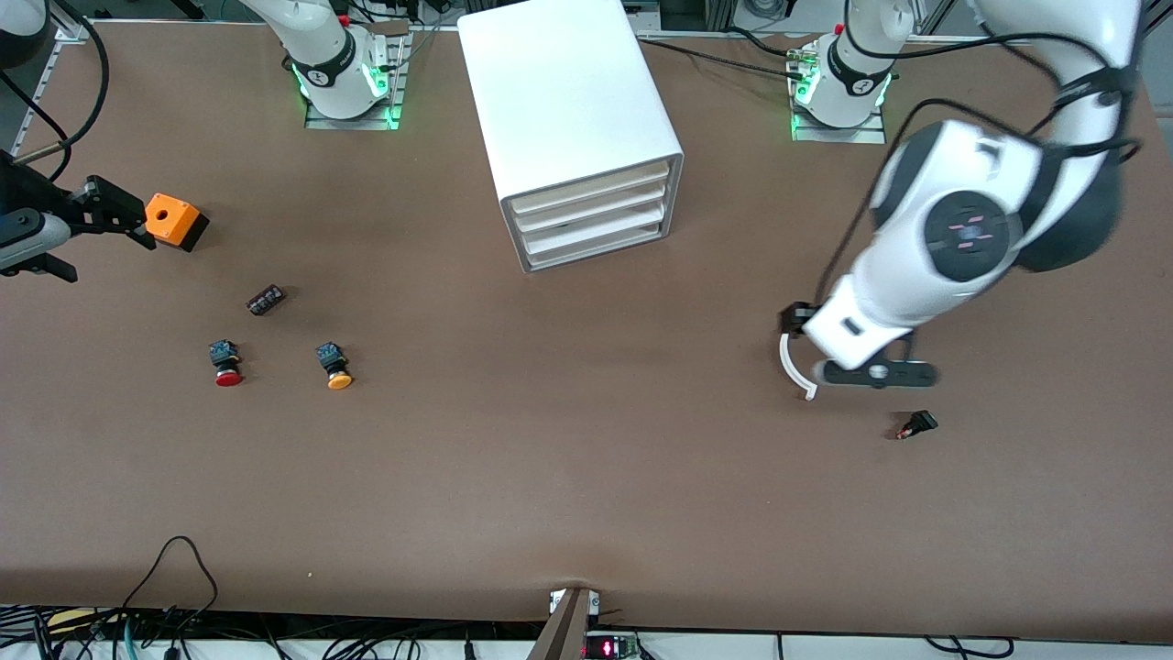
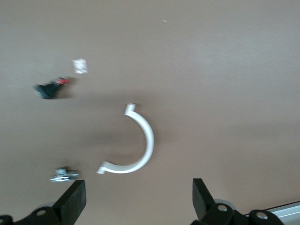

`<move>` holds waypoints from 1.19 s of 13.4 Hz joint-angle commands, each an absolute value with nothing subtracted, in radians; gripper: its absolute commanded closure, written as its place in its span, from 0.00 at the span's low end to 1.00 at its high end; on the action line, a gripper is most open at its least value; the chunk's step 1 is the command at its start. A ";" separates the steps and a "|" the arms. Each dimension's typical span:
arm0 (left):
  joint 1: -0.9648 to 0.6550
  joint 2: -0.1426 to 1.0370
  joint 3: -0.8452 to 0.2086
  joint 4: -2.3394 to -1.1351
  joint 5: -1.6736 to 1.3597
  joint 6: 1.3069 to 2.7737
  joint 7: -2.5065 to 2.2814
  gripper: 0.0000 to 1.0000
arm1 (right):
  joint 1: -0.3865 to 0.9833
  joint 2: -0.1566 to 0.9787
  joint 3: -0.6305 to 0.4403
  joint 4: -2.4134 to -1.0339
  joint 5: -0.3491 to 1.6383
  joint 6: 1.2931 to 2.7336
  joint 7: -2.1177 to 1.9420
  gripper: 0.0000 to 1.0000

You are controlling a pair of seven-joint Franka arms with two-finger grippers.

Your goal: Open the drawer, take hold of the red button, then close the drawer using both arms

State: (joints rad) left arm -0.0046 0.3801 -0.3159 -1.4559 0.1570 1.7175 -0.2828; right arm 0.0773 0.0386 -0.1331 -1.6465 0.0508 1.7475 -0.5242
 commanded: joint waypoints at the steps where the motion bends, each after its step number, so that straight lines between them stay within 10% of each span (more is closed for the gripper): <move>1: 0.031 0.252 -0.264 -1.569 0.149 1.721 -0.155 0.00 | 0.087 0.052 -0.140 -1.618 0.043 1.753 -0.514 0.00; 16: 0.097 -0.072 0.038 -1.759 -0.074 1.695 0.229 0.00 | 0.091 0.052 -0.138 -1.618 0.046 1.755 -0.514 0.00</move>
State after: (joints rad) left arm 0.1052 0.0025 0.0349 -1.7166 -0.0650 1.6917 0.1888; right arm 0.0820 0.0434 -0.1330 -1.6407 0.0506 1.7595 -0.5242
